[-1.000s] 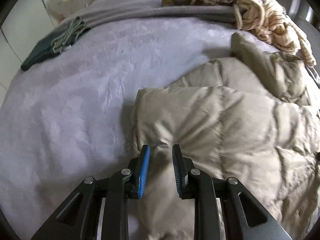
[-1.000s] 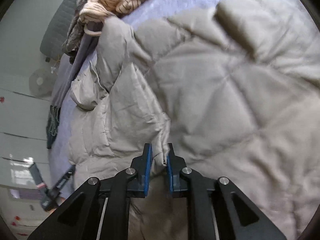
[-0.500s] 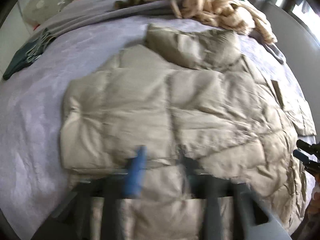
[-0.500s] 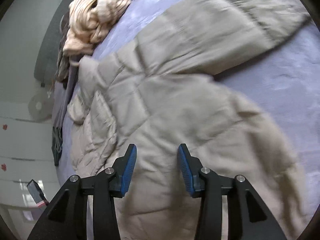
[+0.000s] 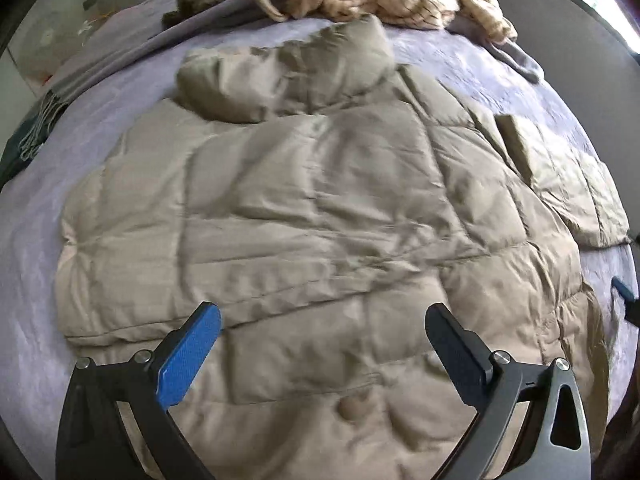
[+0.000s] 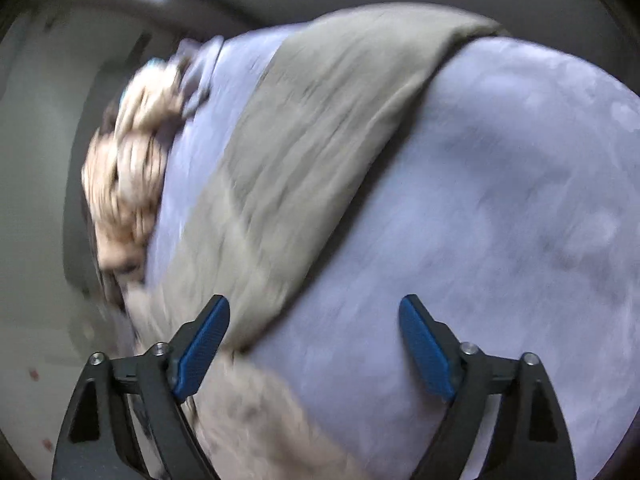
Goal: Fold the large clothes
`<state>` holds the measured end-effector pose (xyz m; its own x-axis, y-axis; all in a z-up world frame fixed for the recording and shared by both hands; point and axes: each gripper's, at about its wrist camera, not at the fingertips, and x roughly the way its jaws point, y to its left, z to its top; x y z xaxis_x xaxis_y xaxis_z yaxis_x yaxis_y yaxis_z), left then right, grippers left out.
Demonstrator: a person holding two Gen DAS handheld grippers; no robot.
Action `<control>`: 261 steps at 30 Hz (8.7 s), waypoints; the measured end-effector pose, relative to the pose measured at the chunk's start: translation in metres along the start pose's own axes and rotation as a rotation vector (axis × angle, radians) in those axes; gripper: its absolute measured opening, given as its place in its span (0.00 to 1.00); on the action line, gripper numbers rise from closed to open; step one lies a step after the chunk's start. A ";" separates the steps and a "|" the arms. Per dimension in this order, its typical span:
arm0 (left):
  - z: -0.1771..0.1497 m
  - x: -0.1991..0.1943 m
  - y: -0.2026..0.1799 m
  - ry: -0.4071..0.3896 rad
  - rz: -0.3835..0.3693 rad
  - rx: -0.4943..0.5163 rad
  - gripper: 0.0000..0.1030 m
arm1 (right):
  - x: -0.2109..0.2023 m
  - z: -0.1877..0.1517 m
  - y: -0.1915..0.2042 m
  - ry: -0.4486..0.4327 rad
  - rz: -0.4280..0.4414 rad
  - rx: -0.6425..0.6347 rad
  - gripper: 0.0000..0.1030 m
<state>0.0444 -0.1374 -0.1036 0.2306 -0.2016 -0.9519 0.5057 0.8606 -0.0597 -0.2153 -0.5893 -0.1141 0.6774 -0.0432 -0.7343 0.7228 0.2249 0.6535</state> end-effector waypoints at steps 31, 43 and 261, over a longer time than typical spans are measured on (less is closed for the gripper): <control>0.016 -0.018 0.005 -0.081 0.069 -0.076 0.99 | 0.028 0.094 0.077 0.003 0.242 -0.043 0.08; 0.004 -0.025 0.096 -0.097 0.143 -0.185 0.99 | 0.080 -0.134 0.305 0.078 0.120 -1.053 0.08; -0.276 -0.130 0.183 0.011 -0.284 -0.616 0.16 | -0.055 -0.201 -0.087 0.466 0.062 0.046 0.08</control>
<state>-0.1223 0.1748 -0.0736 0.1483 -0.4573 -0.8769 -0.0212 0.8850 -0.4651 -0.3430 -0.4112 -0.1673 0.5937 0.4129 -0.6907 0.6949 0.1697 0.6988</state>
